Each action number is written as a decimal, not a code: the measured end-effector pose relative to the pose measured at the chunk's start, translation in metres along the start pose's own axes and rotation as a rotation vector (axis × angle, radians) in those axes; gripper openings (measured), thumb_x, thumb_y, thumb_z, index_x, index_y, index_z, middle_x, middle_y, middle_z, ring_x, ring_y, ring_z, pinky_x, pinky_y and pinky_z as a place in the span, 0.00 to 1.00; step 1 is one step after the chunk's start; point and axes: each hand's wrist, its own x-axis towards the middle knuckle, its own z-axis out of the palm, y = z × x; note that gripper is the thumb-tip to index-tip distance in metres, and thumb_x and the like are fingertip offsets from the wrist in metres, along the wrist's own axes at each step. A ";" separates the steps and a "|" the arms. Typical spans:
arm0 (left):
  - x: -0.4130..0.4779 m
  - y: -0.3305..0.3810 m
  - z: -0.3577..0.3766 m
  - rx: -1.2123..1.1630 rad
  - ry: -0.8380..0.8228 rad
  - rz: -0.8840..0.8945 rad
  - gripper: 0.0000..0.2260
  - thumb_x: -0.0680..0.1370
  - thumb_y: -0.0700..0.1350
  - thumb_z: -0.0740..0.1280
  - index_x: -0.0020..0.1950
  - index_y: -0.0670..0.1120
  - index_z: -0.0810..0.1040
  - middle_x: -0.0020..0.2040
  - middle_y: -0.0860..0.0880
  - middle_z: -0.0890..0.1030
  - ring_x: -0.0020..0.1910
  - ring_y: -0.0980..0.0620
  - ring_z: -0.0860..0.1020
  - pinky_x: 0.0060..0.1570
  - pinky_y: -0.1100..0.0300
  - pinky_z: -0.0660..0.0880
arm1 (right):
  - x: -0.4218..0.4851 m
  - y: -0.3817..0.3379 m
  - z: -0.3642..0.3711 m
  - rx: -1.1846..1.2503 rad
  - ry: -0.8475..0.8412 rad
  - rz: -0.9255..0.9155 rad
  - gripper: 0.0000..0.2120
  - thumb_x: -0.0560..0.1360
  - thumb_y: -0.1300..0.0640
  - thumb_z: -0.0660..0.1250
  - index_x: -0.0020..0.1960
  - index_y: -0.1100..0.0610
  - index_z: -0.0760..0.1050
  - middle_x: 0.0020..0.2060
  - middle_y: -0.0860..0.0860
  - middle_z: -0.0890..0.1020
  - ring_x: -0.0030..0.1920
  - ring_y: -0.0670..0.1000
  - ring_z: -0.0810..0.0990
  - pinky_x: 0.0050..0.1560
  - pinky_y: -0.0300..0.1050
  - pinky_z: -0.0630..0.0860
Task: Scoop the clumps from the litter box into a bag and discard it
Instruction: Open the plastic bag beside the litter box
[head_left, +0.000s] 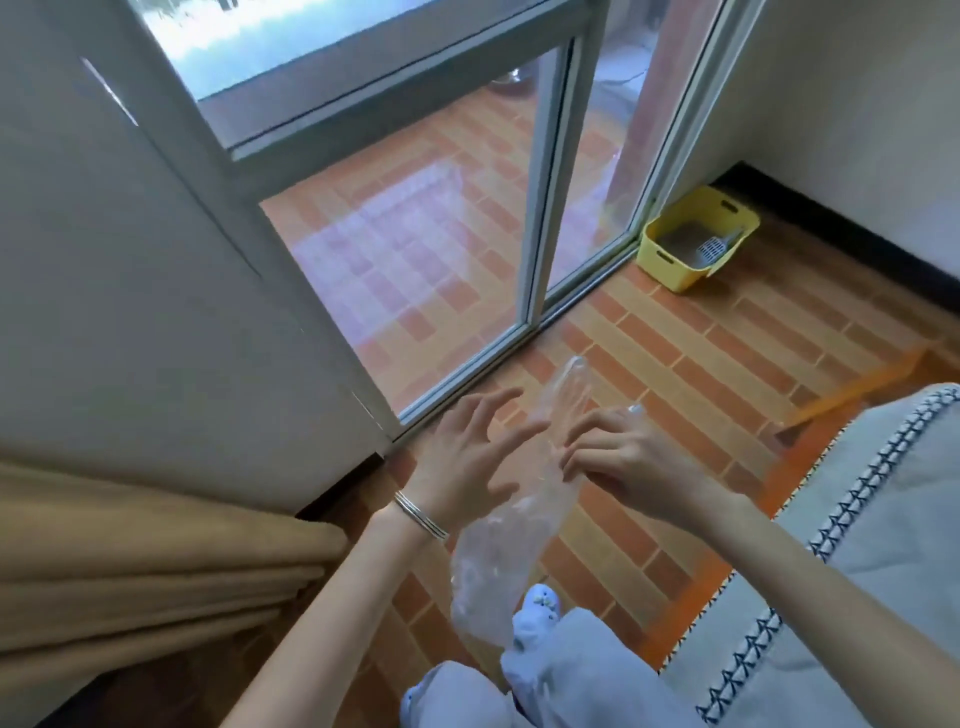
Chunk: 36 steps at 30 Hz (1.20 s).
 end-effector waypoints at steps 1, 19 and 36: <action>0.014 0.003 0.003 -0.001 -0.001 0.024 0.38 0.59 0.54 0.78 0.67 0.58 0.67 0.68 0.47 0.62 0.60 0.44 0.65 0.55 0.46 0.73 | -0.007 0.010 -0.009 0.003 0.001 0.012 0.06 0.70 0.65 0.71 0.43 0.54 0.80 0.43 0.46 0.84 0.51 0.50 0.77 0.50 0.48 0.75; 0.283 0.030 0.047 0.035 -0.106 0.517 0.32 0.66 0.56 0.74 0.68 0.56 0.67 0.70 0.51 0.67 0.69 0.45 0.62 0.64 0.45 0.67 | -0.058 0.177 -0.105 -0.051 0.112 0.174 0.05 0.69 0.63 0.73 0.42 0.56 0.82 0.43 0.48 0.84 0.52 0.47 0.77 0.52 0.40 0.73; 0.500 -0.012 0.088 -0.067 -0.200 0.862 0.06 0.73 0.49 0.68 0.39 0.49 0.74 0.33 0.54 0.78 0.35 0.54 0.78 0.70 0.51 0.61 | -0.072 0.386 -0.185 -0.263 0.068 0.426 0.13 0.64 0.70 0.70 0.40 0.53 0.80 0.36 0.44 0.81 0.43 0.48 0.77 0.45 0.40 0.70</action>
